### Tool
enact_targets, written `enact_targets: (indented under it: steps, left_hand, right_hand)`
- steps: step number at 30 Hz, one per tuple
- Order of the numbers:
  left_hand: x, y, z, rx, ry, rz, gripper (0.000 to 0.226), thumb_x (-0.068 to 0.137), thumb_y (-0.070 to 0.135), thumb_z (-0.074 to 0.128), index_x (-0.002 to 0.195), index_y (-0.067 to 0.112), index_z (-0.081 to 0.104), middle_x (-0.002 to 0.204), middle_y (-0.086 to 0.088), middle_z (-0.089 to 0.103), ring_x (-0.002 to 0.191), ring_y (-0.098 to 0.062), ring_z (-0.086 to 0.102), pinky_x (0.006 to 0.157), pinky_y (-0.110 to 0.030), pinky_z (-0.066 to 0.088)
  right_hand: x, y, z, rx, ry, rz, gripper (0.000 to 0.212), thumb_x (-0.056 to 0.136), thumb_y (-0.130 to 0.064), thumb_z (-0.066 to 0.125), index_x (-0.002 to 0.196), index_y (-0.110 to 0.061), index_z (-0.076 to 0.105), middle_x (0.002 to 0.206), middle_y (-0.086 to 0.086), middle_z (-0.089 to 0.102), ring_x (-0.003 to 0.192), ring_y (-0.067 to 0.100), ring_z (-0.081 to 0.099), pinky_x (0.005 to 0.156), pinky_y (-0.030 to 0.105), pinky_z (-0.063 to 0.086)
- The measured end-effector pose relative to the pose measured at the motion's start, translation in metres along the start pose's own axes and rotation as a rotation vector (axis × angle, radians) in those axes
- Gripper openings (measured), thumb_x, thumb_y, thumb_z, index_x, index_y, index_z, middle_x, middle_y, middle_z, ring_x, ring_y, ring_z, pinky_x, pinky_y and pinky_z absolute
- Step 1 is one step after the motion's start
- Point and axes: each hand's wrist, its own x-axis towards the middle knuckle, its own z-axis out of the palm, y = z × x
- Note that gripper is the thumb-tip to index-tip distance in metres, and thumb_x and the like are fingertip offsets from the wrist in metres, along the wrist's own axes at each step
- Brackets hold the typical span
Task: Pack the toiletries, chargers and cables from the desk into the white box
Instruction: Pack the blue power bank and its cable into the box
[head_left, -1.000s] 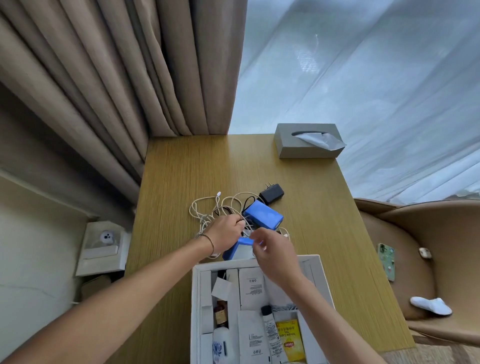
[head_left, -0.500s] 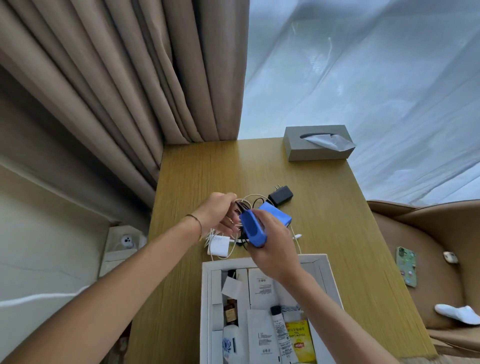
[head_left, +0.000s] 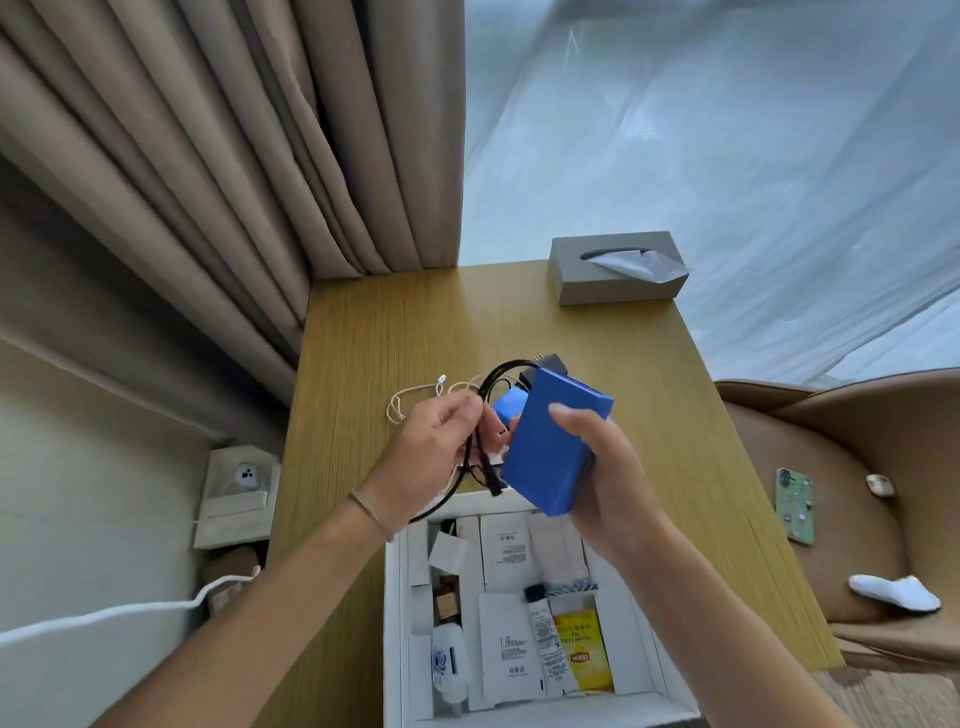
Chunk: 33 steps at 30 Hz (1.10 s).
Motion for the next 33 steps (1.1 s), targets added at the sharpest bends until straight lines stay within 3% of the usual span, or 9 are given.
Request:
enact_targets:
  steps: [3, 6, 10, 13, 15, 18, 21, 26, 33]
  left_hand:
    - [-0.02, -0.019, 0.017, -0.057, -0.054, -0.171, 0.037, 0.108, 0.03, 0.034, 0.124, 0.011, 0.06, 0.094, -0.017, 0.069, 0.087, -0.028, 0.068, 0.079, -0.042, 0.06]
    - [-0.036, -0.037, 0.029, -0.354, -0.177, -0.339, 0.045, 0.102, 0.05, 0.038, 0.133, 0.023, 0.055, 0.093, -0.021, 0.067, 0.086, -0.035, 0.068, 0.08, -0.048, 0.059]
    - [-0.041, -0.057, 0.026, -0.296, 0.027, -0.178, 0.056, 0.09, 0.067, 0.046, 0.124, 0.026, 0.061, 0.118, -0.018, 0.067, 0.104, -0.033, 0.069, 0.092, -0.051, 0.057]
    - [-0.043, -0.063, 0.02, -0.049, -0.117, -0.012, 0.053, 0.087, 0.063, 0.057, 0.118, 0.021, 0.065, 0.11, -0.015, 0.067, 0.097, -0.026, 0.068, 0.08, -0.036, 0.058]
    - [-0.043, -0.07, 0.02, 0.022, -0.183, -0.05, 0.045, 0.09, 0.048, 0.066, 0.119, 0.013, 0.062, 0.101, -0.012, 0.065, 0.081, -0.019, 0.067, 0.067, -0.027, 0.055]
    - [-0.044, -0.082, 0.023, -0.037, -0.12, -0.142, 0.041, 0.091, 0.039, 0.064, 0.122, 0.012, 0.059, 0.091, -0.007, 0.066, 0.063, -0.021, 0.063, 0.051, -0.025, 0.05]
    - [-0.047, -0.096, 0.031, -0.239, 0.053, -0.325, 0.042, 0.092, 0.045, 0.063, 0.121, 0.014, 0.061, 0.092, -0.01, 0.058, 0.05, -0.018, 0.054, 0.04, -0.021, 0.04]
    - [-0.046, -0.116, 0.041, -0.411, 0.228, -0.611, 0.037, 0.096, 0.04, 0.06, 0.116, 0.009, 0.059, 0.085, -0.008, 0.051, 0.043, -0.008, 0.041, 0.034, -0.015, 0.031]
    - [-0.048, -0.123, 0.054, -0.507, 0.203, -0.693, 0.018, 0.098, 0.005, 0.056, 0.115, 0.0, 0.06, 0.081, -0.014, 0.063, 0.057, -0.017, 0.057, 0.049, -0.024, 0.051]
  right_hand:
    - [-0.007, -0.004, 0.0, -0.335, 0.081, -0.008, 0.051, 0.081, -0.062, 0.061, 0.126, -0.039, 0.053, 0.096, 0.004, 0.07, 0.076, 0.017, 0.068, 0.071, 0.041, 0.058]
    - [-0.011, -0.005, -0.002, -0.638, 0.021, -0.031, 0.055, 0.072, -0.074, 0.061, 0.121, -0.051, 0.05, 0.093, 0.003, 0.072, 0.077, 0.022, 0.069, 0.08, 0.045, 0.056]
    - [-0.003, -0.006, -0.01, -0.896, -0.162, 0.286, 0.06, 0.058, -0.065, 0.079, 0.107, -0.043, 0.053, 0.1, 0.005, 0.074, 0.076, 0.016, 0.07, 0.073, 0.036, 0.055]
    - [0.005, 0.003, -0.018, -0.757, -0.28, 0.542, 0.052, 0.074, -0.06, 0.078, 0.109, -0.025, 0.063, 0.094, 0.009, 0.075, 0.074, 0.018, 0.072, 0.068, 0.034, 0.059]
    - [0.008, 0.008, -0.024, -0.58, -0.298, 0.679, 0.051, 0.086, -0.066, 0.065, 0.103, -0.017, 0.068, 0.087, 0.008, 0.077, 0.072, 0.021, 0.073, 0.064, 0.031, 0.061]
    - [0.012, 0.017, -0.042, -0.355, -0.261, 0.751, 0.062, 0.092, -0.068, 0.052, 0.104, -0.012, 0.076, 0.098, 0.019, 0.075, 0.085, 0.033, 0.072, 0.076, 0.037, 0.06]
    - [0.006, 0.034, -0.059, -0.091, -0.2, 0.709, 0.059, 0.094, -0.057, 0.06, 0.127, -0.008, 0.067, 0.115, 0.024, 0.072, 0.101, 0.044, 0.072, 0.081, 0.043, 0.063]
    - [-0.005, 0.075, -0.079, -0.239, -0.098, 0.591, 0.034, 0.096, -0.026, 0.068, 0.124, -0.008, 0.063, 0.11, 0.022, 0.076, 0.093, 0.031, 0.077, 0.078, 0.033, 0.063]
    - [0.014, 0.117, -0.094, -0.246, 0.152, 0.657, 0.036, 0.095, -0.034, 0.069, 0.105, 0.0, 0.066, 0.081, 0.017, 0.077, 0.066, 0.022, 0.073, 0.06, 0.028, 0.059]
